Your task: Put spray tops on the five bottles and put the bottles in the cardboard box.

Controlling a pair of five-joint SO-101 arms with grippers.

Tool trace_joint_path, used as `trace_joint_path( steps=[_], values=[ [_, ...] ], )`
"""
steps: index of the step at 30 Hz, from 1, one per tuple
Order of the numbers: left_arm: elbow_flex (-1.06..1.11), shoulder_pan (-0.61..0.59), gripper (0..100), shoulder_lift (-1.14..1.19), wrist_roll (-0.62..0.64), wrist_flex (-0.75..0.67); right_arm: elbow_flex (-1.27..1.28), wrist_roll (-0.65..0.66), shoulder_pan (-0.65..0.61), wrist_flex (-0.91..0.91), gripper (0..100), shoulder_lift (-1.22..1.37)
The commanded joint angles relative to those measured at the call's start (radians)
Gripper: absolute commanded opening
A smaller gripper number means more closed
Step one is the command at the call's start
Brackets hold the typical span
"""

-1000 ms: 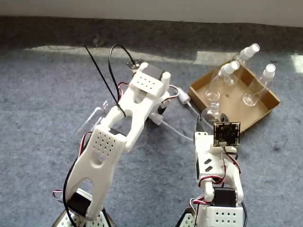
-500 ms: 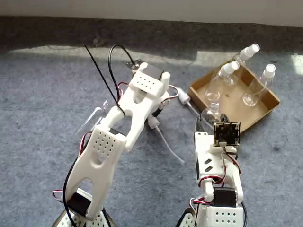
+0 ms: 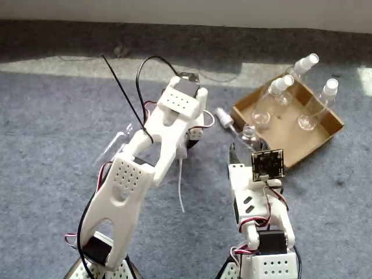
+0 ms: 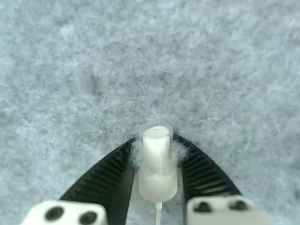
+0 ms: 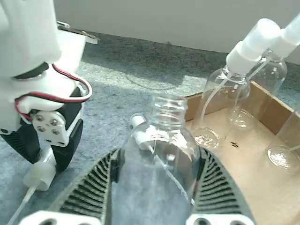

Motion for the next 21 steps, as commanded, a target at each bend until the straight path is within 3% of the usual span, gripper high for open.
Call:
trace_joint_path(
  steps=[1, 7, 13, 21],
  values=[
    [-0.022, -0.048, 0, -0.168, -0.025, 0.02, -0.01, -0.005, -0.021, -0.03, 8.4, -0.019],
    [0.054, -0.125, 0, -0.383, -0.038, 0.021, -0.008, -0.006, -0.077, -0.079, 8.4, -0.019],
    [0.315, -0.127, 0, -0.677, -0.235, 0.015, 0.053, -0.005, -0.156, -0.108, 8.4, -0.018],
    [0.487, -0.13, 0, -0.975, -0.239, 0.014, 0.062, -0.005, -0.306, -0.108, 8.4, -0.018]
  ],
)
